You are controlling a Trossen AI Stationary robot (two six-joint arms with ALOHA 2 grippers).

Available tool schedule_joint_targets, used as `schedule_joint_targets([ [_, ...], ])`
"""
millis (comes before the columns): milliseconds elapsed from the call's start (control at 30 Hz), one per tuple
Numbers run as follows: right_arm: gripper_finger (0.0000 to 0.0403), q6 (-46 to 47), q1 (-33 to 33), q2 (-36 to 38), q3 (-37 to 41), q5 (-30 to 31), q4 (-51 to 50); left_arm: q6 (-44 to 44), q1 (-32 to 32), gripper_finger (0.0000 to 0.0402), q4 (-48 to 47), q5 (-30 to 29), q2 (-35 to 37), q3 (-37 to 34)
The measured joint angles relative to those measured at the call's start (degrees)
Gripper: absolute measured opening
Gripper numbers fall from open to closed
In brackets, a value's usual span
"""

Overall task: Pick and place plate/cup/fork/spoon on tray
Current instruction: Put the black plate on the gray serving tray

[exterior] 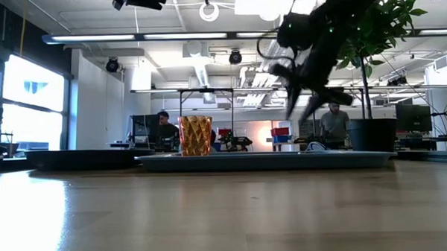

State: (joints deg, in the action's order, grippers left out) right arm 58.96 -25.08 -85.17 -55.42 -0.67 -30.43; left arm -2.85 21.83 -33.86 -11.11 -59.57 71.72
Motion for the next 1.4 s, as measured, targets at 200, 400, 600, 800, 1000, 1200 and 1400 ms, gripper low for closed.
schedule_joint_targets([
  [200,0.0129,-10.5,0.1,2.1,0.0,-5.8,17.1,-0.2,0.0,0.0120,-7.3,-0.1,2.5,0.0],
  [400,0.0129,-19.6,0.1,2.2,0.0,-11.9,36.2,-4.4,0.0,0.0120,-17.7,-0.2,3.0,0.0],
  [600,0.0129,-21.8,-0.1,2.2,0.0,-15.0,48.2,-8.6,-0.4,0.0120,-24.9,0.0,2.2,-2.7],
  [800,0.0129,-21.9,-0.5,2.1,0.0,-16.0,49.5,-14.6,-1.8,0.0120,-25.0,1.1,2.2,-10.5],
  [1000,0.0129,-21.9,-1.5,2.1,0.0,-16.3,46.7,-19.6,-2.2,0.0122,-25.0,3.8,2.2,-16.5],
  [1200,0.0129,-21.9,-1.6,2.1,0.0,-16.3,45.1,-21.1,-2.2,0.0150,-22.9,5.1,2.2,-21.0],
  [1400,0.0129,-21.9,-1.6,2.1,0.0,-16.3,44.8,-25.2,-2.2,0.0176,-19.6,8.3,1.0,-25.5],
])
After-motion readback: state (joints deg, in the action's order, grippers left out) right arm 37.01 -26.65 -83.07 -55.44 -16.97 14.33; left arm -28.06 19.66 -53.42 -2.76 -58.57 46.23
